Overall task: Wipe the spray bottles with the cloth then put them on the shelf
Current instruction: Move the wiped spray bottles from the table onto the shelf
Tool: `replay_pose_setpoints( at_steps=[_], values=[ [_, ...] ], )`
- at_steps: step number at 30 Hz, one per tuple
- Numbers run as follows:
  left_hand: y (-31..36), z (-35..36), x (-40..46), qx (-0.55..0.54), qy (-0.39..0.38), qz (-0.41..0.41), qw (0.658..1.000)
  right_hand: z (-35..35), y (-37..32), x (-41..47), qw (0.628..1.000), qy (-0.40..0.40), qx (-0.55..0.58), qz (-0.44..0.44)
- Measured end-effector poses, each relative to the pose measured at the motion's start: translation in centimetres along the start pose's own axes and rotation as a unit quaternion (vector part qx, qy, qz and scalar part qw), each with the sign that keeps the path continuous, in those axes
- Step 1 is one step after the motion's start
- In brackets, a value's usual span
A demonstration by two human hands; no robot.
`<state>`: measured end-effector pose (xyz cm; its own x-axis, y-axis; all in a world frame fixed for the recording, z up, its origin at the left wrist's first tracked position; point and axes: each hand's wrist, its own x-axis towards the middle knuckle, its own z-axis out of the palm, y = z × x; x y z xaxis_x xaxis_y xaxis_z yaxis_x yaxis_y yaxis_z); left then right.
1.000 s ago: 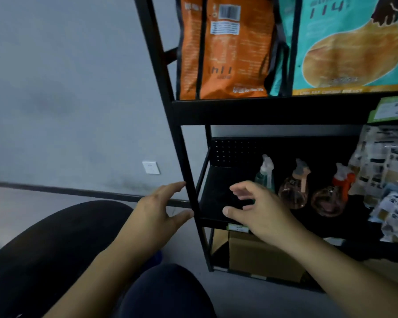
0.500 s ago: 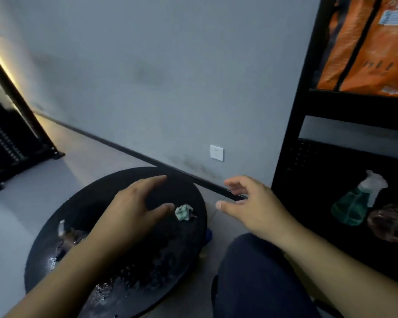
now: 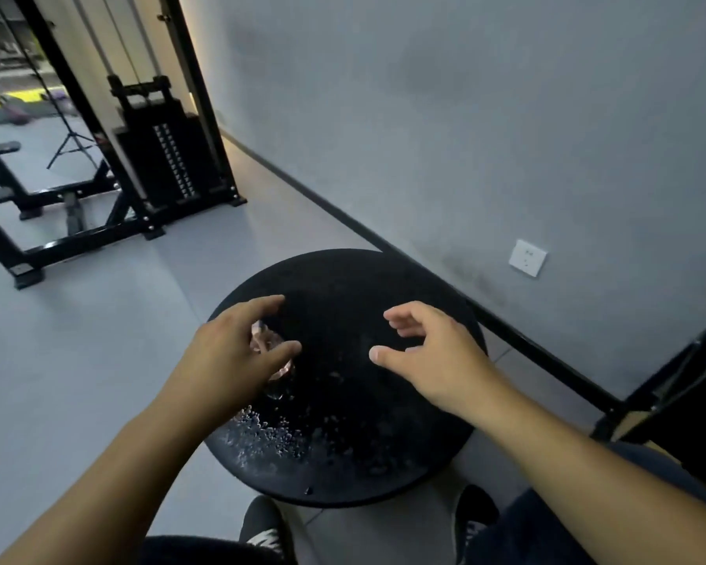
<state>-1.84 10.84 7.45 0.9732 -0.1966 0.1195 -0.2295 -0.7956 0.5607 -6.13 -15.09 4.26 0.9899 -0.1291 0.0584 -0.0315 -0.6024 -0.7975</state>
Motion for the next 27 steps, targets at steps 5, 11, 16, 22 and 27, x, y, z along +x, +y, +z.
replay_pose_setpoints(
  at_steps=[5, 11, 16, 22, 27],
  values=[
    [-5.6, -0.5, 1.6, 0.007, 0.025, -0.058, 0.998, 4.0, -0.7, 3.5, 0.999, -0.039, 0.007, -0.009],
    [-10.8, 1.1, 4.9, 0.004, 0.005, -0.128, 0.992, 7.6, -0.2, 7.2, 0.997, -0.072, 0.021, -0.008],
    [-13.8, 4.1, 8.6, -0.013, 0.001, -0.155, 0.988, 9.5, 0.2, 9.6, 0.996, -0.080, 0.029, -0.009],
    [-16.3, 8.3, 9.9, -0.033, -0.048, -0.163, 0.985, 10.1, 0.9, 11.0, 0.996, -0.087, 0.020, -0.029],
    [-16.4, 9.5, 11.2, -0.069, -0.028, -0.125, 0.989, 10.0, 1.5, 11.5, 0.996, -0.086, 0.010, -0.021]
  ],
)
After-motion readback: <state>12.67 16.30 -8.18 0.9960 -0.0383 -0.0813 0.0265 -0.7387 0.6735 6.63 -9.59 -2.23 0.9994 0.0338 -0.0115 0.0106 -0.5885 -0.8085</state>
